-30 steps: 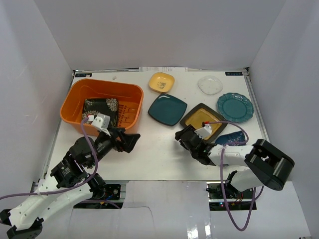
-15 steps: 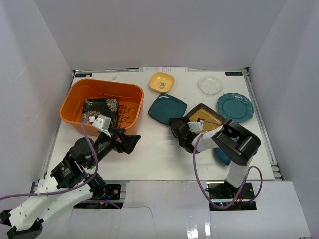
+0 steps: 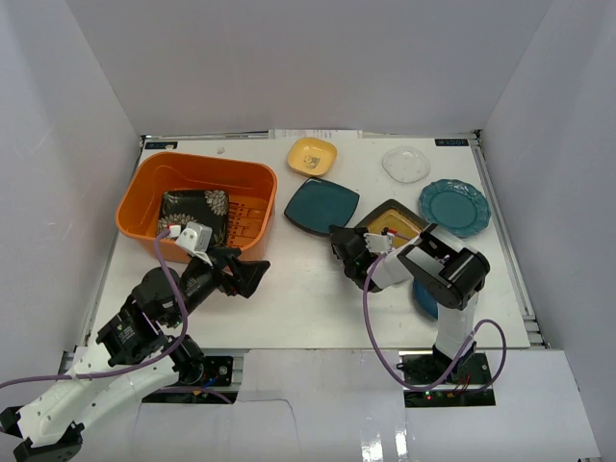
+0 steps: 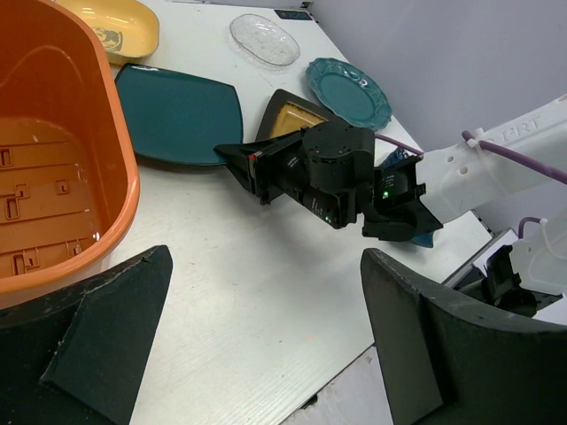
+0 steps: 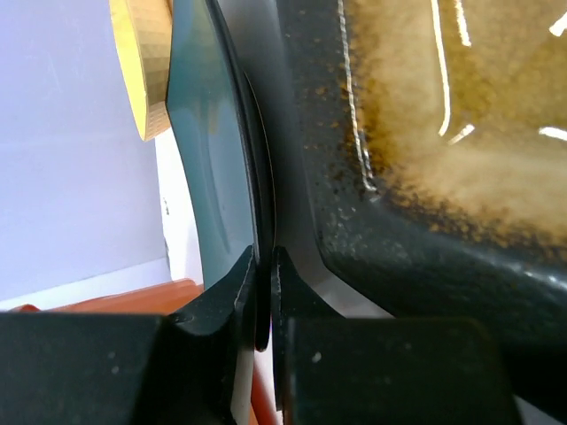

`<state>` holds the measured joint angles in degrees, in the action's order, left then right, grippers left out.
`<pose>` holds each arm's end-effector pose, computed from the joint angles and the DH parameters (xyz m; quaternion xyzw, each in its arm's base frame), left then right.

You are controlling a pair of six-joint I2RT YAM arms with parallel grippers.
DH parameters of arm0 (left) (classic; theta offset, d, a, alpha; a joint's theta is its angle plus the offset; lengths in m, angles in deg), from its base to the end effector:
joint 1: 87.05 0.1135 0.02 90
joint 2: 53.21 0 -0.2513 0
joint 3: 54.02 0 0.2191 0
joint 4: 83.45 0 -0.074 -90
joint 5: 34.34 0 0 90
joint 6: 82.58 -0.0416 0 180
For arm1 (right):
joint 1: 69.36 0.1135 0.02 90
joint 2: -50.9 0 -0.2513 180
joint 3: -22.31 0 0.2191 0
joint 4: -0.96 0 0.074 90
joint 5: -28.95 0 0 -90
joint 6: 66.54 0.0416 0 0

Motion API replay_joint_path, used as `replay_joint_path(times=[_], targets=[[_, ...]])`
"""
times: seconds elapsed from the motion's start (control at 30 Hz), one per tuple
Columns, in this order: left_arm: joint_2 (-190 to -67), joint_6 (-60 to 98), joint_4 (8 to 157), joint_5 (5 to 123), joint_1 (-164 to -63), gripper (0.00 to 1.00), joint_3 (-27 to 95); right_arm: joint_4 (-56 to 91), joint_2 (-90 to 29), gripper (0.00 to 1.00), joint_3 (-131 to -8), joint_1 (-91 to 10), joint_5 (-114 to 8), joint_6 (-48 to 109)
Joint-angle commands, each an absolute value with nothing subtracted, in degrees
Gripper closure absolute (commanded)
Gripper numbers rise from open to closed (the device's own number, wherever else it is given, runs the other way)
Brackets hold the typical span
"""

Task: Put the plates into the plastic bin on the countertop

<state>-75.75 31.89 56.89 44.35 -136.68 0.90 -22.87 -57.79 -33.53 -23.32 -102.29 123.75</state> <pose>0.0624 -0.0608 0.3126 0.0991 0.7432 -0.3372 0.5694 0.2453 0.2148 0.1258 0.5267 0.6363 0.3666 0.4280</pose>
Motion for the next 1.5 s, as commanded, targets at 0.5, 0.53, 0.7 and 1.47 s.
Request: replay_joint_path(times=[0.5,0.53,0.7,1.47], targets=[[-80.5,30.6,56.5,40.4,-136.8,0.02,15.9,-20.1,-28.6,0.92,-31.0,-16.1,-114.2,92.8],[-80.7,30.6,56.4,40.5,-136.8,0.02,16.8,-20.0,-26.6,0.92,-30.7,-15.6,-115.1,91.0],[-81.2,30.4,56.6,39.9,-136.8,0.02,21.5,-21.5,-15.1,0.92,-29.7,-11.9,-116.4,74.4],[-80.5,27.3,54.6,36.8,-136.8,0.02,30.2,0.1,-65.5,0.92,-102.5,-10.8,-82.5,65.0]])
